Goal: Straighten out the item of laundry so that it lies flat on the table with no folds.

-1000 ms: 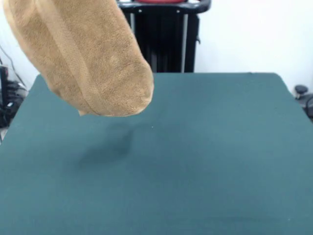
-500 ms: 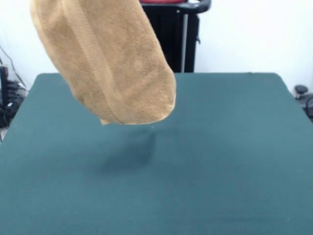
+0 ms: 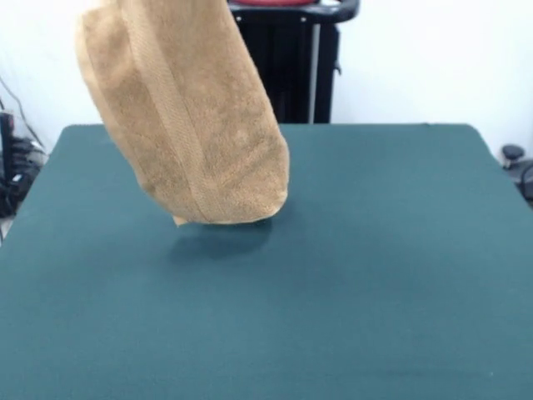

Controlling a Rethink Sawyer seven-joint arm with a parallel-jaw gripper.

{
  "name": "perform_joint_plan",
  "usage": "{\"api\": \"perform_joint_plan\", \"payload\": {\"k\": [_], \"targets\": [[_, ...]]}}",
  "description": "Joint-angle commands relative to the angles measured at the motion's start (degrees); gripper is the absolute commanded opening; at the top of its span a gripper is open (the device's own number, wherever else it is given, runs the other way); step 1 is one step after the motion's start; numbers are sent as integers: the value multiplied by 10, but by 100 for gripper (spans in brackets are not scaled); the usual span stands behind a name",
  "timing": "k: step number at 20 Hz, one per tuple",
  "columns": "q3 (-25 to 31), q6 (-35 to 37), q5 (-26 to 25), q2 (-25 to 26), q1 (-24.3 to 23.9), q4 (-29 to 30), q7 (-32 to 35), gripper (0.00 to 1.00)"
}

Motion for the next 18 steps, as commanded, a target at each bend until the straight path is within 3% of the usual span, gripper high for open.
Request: {"api": "perform_joint_plan", "payload": {"k": [1, 6, 13, 18], "targets": [[29, -63, -28, 59, -6, 130, -106, 0], [35, -93, -32, 69, -21, 157, -104, 0], [50, -68, 13, 9, -34, 201, -129, 0], [55, -73, 22, -1, -34, 216, -121, 0]]}}
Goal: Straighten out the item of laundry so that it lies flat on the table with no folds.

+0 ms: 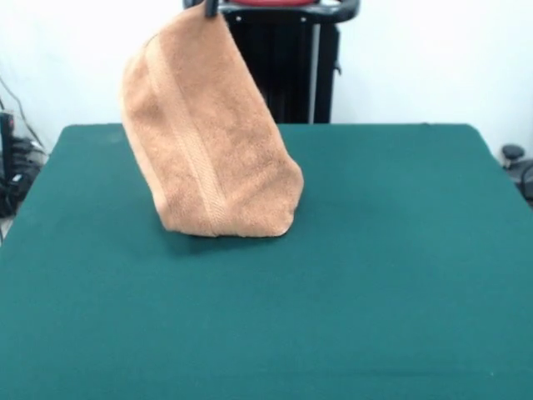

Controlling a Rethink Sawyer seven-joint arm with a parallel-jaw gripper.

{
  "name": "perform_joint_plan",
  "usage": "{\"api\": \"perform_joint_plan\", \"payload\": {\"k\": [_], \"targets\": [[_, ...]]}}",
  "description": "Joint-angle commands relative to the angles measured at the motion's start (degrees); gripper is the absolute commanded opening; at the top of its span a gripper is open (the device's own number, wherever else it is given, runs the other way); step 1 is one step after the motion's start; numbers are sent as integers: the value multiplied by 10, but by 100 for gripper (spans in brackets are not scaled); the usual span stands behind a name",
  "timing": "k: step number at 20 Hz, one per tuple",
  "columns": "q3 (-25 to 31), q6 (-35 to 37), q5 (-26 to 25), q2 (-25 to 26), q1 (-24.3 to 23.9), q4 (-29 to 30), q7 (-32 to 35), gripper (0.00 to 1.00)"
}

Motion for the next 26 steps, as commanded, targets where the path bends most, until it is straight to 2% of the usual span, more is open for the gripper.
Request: {"api": "perform_joint_plan", "payload": {"k": [1, 9, 15, 21, 26], "targets": [[57, -1, 40, -7, 7, 86, -126, 0], [52, 99, 139, -110, 6, 98, -222, 0], [27, 137, 179, -165, 19, 115, -262, 0], [17, 120, 175, -158, 32, 125, -250, 0], [26, 159, 125, -107, 44, 98, -170, 0]]}}
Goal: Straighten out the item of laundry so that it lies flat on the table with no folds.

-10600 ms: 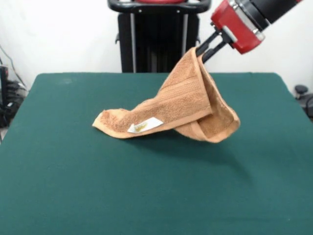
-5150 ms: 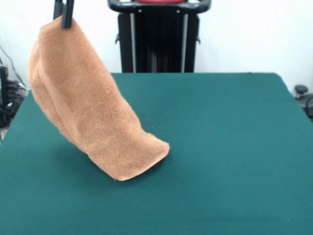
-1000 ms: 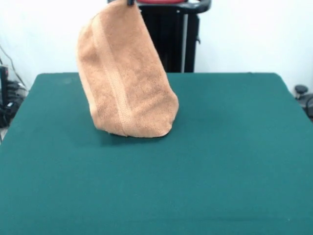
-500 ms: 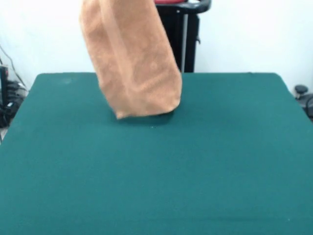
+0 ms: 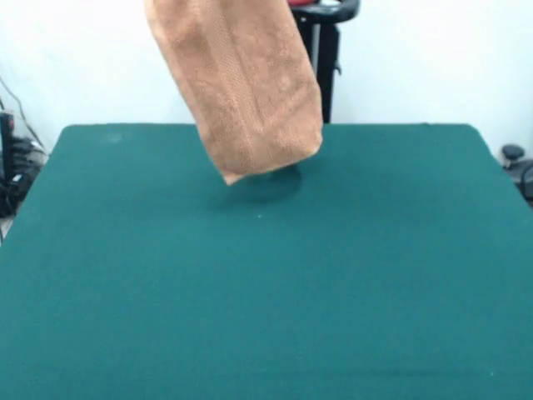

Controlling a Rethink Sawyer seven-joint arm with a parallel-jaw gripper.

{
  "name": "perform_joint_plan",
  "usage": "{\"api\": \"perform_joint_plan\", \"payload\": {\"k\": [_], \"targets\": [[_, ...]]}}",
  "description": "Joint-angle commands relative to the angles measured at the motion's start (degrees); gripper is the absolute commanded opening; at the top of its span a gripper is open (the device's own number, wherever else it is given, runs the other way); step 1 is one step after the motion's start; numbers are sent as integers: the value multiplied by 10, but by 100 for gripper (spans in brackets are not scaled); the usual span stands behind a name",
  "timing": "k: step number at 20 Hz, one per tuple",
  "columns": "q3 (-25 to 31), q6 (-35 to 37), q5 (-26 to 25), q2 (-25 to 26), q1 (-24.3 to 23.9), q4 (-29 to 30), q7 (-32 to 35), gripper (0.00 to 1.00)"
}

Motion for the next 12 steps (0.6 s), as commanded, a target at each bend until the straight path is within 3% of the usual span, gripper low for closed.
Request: {"api": "perform_joint_plan", "payload": {"k": [1, 7, 12], "targets": [[29, 89, -31, 71, 24, 41, -93, 0], [32, 75, -92, 168, 36, 3, -32, 0], [15, 45, -128, 210, 50, -10, -1, 0]]}}
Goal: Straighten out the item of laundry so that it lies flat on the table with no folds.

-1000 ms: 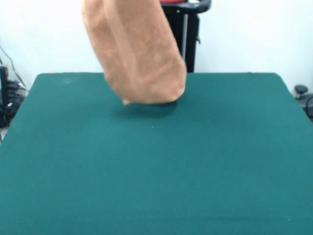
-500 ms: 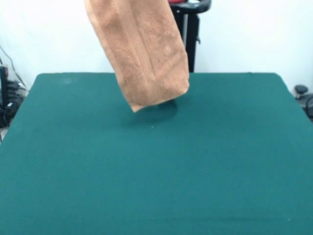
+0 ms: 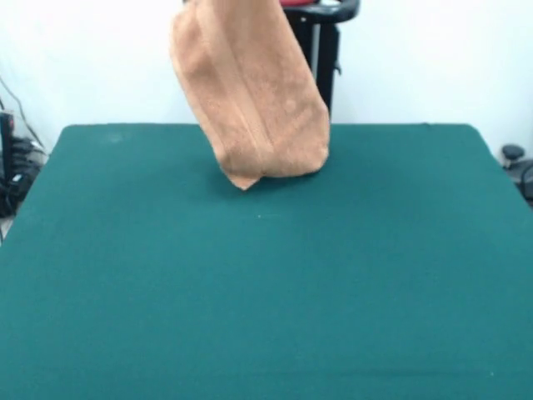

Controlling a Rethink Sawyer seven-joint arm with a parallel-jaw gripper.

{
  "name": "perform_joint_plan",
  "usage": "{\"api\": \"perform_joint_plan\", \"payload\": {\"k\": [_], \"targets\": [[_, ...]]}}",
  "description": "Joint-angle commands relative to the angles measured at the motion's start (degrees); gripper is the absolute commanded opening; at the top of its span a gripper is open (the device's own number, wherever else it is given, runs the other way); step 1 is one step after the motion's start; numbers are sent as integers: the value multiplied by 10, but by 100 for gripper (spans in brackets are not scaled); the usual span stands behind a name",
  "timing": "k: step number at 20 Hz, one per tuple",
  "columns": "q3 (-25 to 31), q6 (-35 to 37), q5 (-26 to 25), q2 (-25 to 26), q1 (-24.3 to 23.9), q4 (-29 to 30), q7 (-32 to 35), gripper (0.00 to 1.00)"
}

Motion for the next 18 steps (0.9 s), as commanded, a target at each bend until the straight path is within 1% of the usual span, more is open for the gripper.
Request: {"api": "perform_joint_plan", "payload": {"k": [1, 4, 6, 8, 11, 15, 18], "targets": [[12, 23, -52, 112, 29, -5, 2, 0], [5, 22, -58, 117, 35, -4, 9, 0], [-1, 14, -62, 113, 36, 6, 12, 0], [-4, 15, -53, 101, 36, 15, 7, 0], [-7, 26, -31, 71, 37, 30, -9, 0], [-11, 61, -4, 32, 49, 36, -23, 0], [-9, 68, 2, 34, 53, 30, -23, 0]]}}
